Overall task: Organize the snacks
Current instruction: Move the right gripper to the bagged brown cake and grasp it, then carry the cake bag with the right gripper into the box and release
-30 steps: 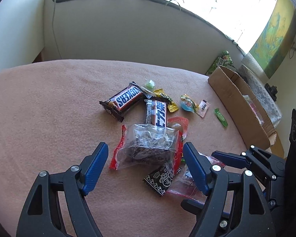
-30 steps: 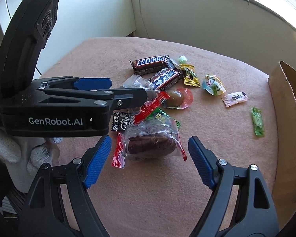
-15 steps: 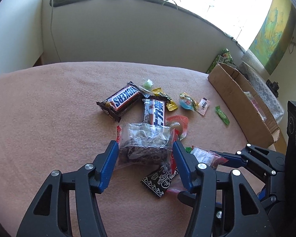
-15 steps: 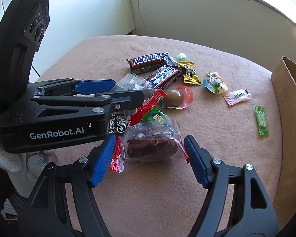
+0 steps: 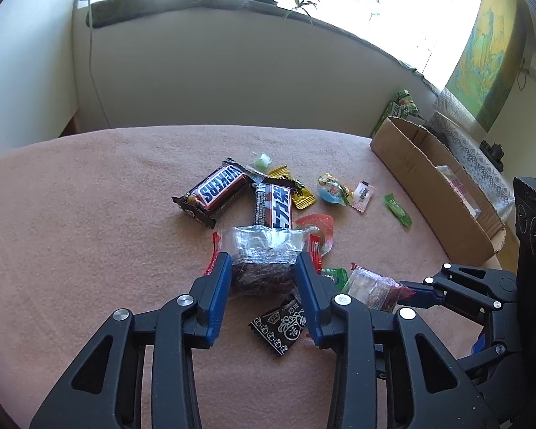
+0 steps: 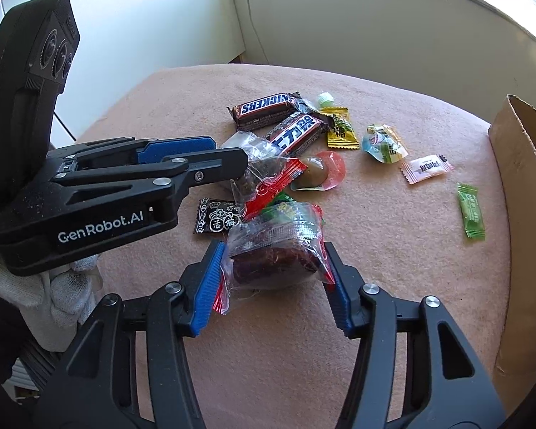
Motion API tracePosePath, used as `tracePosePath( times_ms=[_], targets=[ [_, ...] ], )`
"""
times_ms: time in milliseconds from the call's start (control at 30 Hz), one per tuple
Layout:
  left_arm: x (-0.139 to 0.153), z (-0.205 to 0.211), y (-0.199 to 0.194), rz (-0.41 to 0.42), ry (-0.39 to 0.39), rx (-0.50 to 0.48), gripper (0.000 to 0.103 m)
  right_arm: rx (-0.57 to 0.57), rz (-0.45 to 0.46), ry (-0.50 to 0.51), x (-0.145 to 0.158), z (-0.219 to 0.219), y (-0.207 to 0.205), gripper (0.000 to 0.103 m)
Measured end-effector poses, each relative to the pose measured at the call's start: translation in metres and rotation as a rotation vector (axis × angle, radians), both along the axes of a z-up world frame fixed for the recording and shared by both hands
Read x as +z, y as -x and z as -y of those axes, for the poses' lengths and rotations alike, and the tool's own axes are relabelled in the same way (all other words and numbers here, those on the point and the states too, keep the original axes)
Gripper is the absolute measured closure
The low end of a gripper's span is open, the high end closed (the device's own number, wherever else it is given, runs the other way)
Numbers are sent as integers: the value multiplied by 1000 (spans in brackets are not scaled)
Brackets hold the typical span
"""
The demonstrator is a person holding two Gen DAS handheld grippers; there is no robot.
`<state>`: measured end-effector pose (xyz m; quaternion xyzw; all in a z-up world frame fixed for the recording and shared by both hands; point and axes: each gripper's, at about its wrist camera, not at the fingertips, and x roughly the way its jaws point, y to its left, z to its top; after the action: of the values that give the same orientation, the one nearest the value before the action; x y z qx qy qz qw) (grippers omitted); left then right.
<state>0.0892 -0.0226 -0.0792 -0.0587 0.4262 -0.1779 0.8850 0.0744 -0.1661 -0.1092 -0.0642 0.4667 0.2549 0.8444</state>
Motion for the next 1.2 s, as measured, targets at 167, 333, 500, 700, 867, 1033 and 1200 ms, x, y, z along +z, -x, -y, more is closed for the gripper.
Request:
tracePosePath(
  times_ms=[167, 333, 500, 700, 867, 1033, 1200],
  targets=[
    [-5, 5, -4, -16, -10, 14, 34, -4, 5, 7, 3, 4, 4, 47],
    [-10, 18, -4, -1, -67, -10, 42, 1, 16, 30, 3, 3, 5, 47],
    [-9, 16, -3, 4, -53, -19, 49, -3, 22, 28, 5, 6, 6, 47],
    [-3, 8, 0, 10, -26, -4, 52, -8, 42, 13, 18, 18, 16, 47],
    [8, 5, 6, 33, 1, 0, 52, -22, 64, -10, 32, 28, 21, 47],
    [23, 12, 13, 70, 16, -19, 52, -46, 89, -32, 46, 45, 24, 47],
    [35, 27, 18, 90, 34, -53, 52, -97, 118, -56, 60, 74, 26, 47]
  ],
)
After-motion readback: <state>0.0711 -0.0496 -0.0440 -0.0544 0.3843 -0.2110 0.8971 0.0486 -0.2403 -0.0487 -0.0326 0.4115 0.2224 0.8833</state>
